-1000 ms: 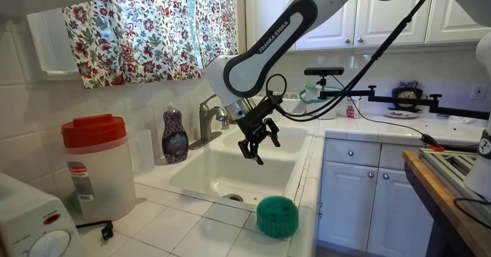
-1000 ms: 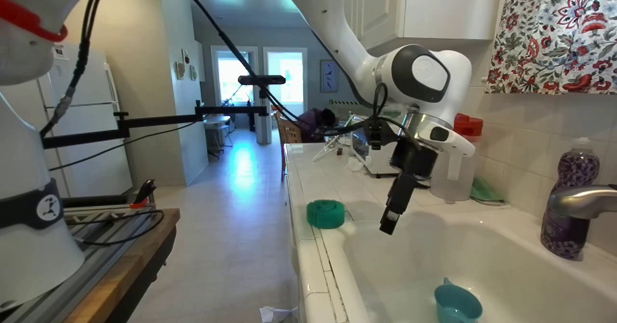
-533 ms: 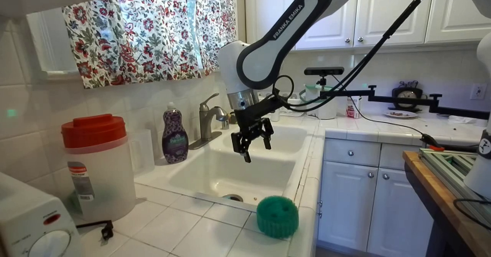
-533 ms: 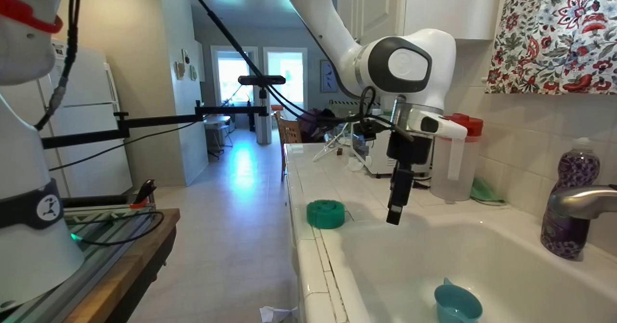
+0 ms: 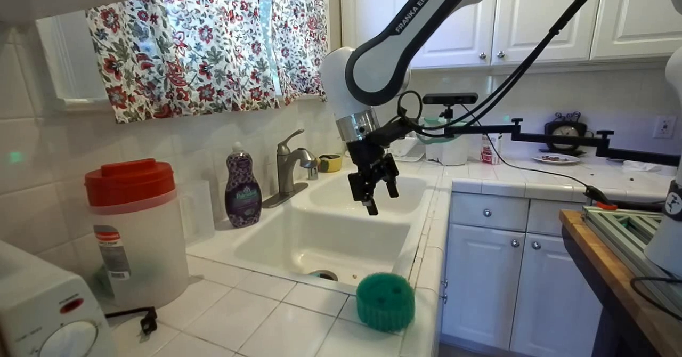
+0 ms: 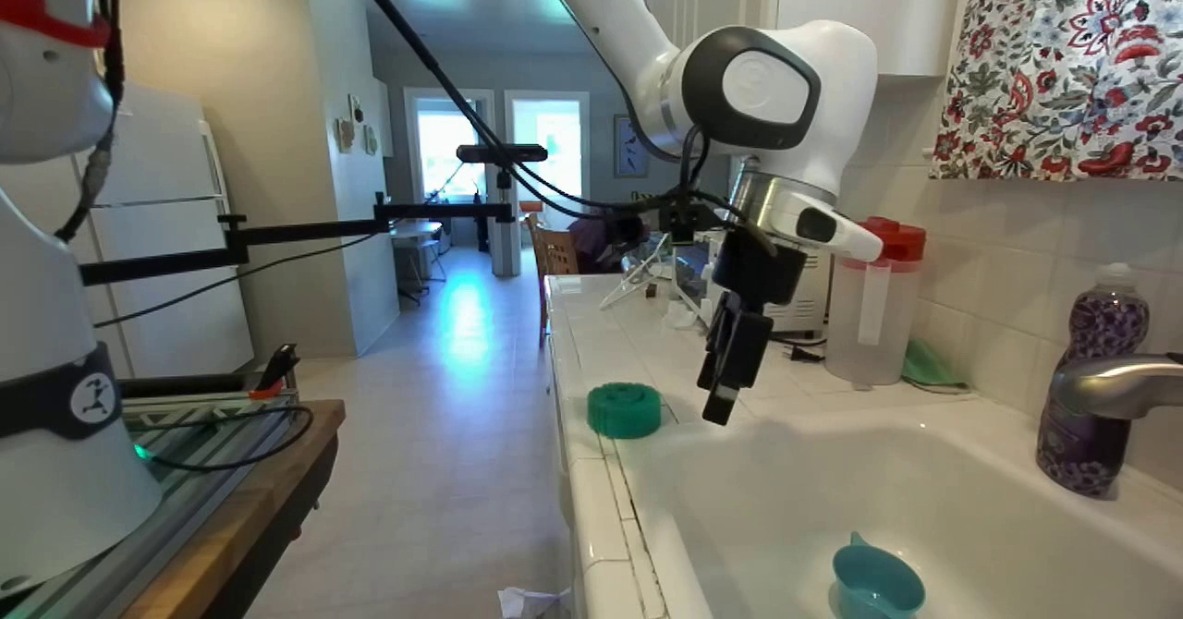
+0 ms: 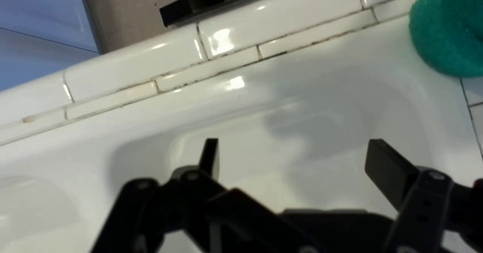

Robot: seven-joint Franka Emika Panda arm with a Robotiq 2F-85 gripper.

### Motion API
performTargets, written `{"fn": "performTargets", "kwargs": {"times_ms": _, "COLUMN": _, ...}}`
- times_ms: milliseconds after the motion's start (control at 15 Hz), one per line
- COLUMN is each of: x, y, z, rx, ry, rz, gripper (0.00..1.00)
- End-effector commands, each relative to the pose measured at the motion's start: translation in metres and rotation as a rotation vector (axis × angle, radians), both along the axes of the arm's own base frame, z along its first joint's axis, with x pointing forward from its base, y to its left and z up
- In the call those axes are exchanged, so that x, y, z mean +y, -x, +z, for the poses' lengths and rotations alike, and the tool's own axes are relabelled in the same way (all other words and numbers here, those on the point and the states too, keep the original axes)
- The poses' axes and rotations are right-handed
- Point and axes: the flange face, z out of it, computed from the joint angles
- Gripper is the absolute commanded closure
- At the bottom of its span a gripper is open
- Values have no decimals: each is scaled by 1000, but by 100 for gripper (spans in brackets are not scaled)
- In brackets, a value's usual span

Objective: Put the cup into the sink

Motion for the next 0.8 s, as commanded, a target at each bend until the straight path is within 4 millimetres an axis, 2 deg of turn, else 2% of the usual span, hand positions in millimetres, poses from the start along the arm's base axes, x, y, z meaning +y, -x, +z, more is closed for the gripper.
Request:
{"fn": "performTargets", "kwargs": {"times_ms": 0, "x": -2, "y": 16, "z": 13, "rx": 44, "ry": 17, "rz": 131, "gripper": 0}}
{"fn": "performTargets", "kwargs": {"times_ms": 267, "x": 0, "y": 18, "z": 22, "rx": 24, "ry": 105, "rz": 215, "gripper": 0}}
{"fn": "performTargets", "kwargs": {"times_ms": 533, "x": 12, "y": 10, "z": 25, "rx": -52, "ry": 138, "rz": 264, "gripper": 0}}
{"fn": "performTargets", "kwargs": {"times_ms": 667, "x": 17, "y": 6, "z": 24, "rx": -109, "ry": 99, "rz": 241, "gripper": 0}}
{"fn": "performTargets", "kwargs": {"times_ms": 733, "x": 16, "y": 0, "z": 22, "rx": -69, "ry": 115, "rz": 247, "gripper": 0}}
